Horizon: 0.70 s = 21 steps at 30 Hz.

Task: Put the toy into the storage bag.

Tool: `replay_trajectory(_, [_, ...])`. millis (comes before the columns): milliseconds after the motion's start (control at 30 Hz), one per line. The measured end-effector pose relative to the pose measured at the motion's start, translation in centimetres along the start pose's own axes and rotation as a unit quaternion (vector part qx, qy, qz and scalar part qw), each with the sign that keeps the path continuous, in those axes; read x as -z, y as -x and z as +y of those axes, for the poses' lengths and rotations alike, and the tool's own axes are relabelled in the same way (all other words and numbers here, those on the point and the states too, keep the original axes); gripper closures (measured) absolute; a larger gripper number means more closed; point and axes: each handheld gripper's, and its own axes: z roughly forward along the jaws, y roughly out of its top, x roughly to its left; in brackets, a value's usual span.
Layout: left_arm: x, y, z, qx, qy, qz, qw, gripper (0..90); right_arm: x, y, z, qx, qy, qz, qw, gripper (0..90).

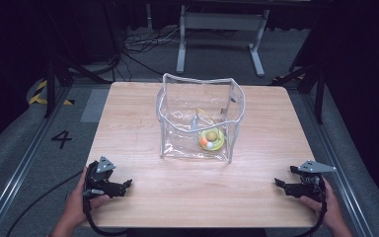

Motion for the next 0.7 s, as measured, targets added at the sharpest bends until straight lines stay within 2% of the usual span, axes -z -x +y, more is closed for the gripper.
replay_trajectory(700, [0.02,0.10,-0.01,0.006,-0.002,0.003,1.0000,0.2,-0.01,-0.01,0.00,-0.001,-0.001,-0.002,1.0000,14.9])
